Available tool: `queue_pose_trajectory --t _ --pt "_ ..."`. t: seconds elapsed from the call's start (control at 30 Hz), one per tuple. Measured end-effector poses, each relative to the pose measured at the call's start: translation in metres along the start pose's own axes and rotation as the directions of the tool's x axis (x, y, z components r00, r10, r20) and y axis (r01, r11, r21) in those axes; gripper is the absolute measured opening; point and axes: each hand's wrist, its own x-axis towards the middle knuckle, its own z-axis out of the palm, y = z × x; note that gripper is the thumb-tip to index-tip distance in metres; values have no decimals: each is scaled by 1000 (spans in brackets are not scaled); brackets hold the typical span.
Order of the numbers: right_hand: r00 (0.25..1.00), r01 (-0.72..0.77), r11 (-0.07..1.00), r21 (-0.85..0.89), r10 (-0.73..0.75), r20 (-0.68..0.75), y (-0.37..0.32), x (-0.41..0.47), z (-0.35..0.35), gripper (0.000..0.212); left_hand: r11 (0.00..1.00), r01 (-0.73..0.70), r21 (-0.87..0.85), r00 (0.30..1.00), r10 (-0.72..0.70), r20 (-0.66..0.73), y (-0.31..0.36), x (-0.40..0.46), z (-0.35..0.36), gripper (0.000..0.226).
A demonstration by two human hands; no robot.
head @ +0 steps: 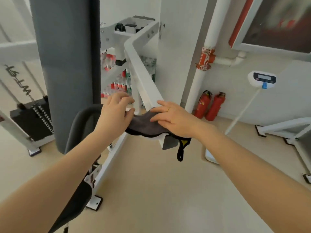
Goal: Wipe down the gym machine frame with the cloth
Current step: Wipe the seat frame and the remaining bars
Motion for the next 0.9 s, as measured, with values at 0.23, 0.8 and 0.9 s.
queue_pose_trajectory --t 0.23,0.8,0.9 --pt "987 69 995 -79 -57 147 25 26 9 39 999 -30 -14 997 31 65 -3 -31 -3 26" --pt "967 -241 878 -414 256 -21 -63 10 48 51 935 -348 66 897 312 313 -34 -4 -1 38" --pt "963 -248 867 -432 269 -13 -63 18 43 37 922 -386 15 881 364 302 -39 1 -2 34"
